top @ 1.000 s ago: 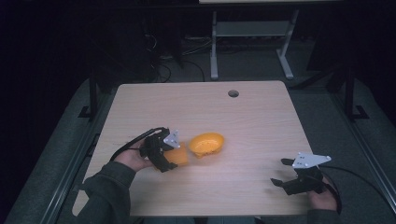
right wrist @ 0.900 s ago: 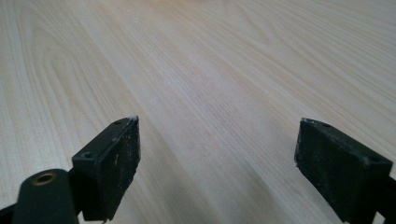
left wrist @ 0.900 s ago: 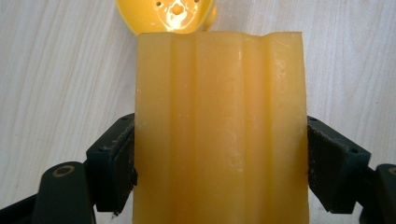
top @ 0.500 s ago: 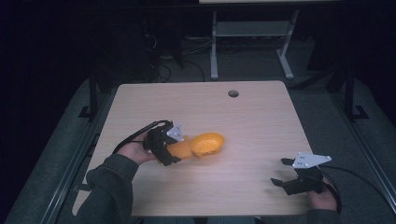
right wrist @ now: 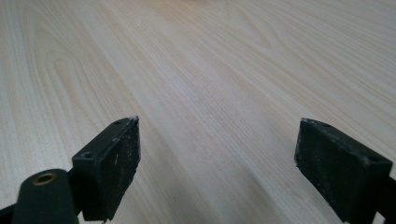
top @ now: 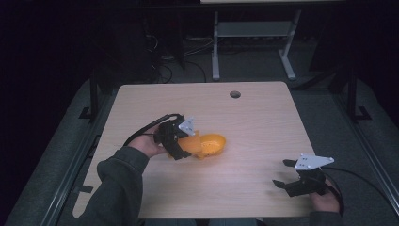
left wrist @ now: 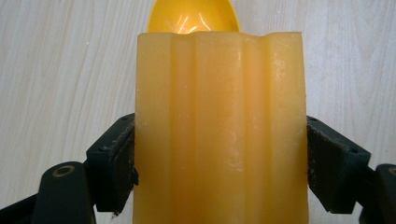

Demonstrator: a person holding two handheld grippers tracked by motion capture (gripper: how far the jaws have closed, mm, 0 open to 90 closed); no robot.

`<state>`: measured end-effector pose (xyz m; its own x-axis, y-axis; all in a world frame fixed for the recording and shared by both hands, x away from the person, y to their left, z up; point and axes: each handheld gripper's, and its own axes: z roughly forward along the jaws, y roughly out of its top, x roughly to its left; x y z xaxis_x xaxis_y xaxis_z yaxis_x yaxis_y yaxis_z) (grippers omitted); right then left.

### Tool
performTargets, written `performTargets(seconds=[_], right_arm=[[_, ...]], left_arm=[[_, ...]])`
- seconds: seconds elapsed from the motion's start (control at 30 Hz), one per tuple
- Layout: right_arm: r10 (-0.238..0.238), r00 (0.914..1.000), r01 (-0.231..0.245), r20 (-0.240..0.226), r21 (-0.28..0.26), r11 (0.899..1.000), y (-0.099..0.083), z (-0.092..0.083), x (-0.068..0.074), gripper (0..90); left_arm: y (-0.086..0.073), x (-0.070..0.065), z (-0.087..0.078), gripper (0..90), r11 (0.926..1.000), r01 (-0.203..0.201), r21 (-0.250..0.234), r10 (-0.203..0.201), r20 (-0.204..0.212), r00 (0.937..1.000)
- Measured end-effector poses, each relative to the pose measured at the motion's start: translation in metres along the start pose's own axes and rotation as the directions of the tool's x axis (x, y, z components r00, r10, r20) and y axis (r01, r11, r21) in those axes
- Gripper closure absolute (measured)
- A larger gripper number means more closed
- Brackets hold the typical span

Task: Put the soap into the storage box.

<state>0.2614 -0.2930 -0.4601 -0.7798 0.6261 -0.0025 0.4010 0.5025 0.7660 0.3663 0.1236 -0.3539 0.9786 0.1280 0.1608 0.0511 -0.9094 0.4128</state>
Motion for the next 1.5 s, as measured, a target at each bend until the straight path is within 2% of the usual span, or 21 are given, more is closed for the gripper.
performTargets(seconds=[0.77, 1.1, 1.4, 1.5], right_arm=[[0.002, 0.9999, -0.003, -0.013, -0.029, 1.000, 0.000, -0.001, 0.000, 13.7], [0.010, 0.9999, -0.011, -0.012, -0.035, 0.999, 0.000, -0.002, 0.000, 13.7], [0.007, 0.9999, -0.008, -0.013, -0.033, 0.999, 0.000, -0.002, 0.000, 13.7], [0.008, 0.9999, -0.009, -0.014, -0.033, 0.999, 0.000, -0.002, 0.000, 13.7]], left_arm=[[0.044, 0.019, 0.021, 20.8, 0.9989, -0.048, -0.003, 0.048, 0.037, 0.9982], [0.057, 0.024, 0.032, 20.9, 0.9976, -0.069, 0.008, 0.069, 0.047, 0.9965], [0.062, 0.025, 0.048, 20.8, 0.9980, -0.057, 0.027, 0.055, 0.091, 0.9943], [0.063, 0.026, 0.052, 20.8, 0.9976, -0.060, 0.036, 0.056, 0.094, 0.9940]])
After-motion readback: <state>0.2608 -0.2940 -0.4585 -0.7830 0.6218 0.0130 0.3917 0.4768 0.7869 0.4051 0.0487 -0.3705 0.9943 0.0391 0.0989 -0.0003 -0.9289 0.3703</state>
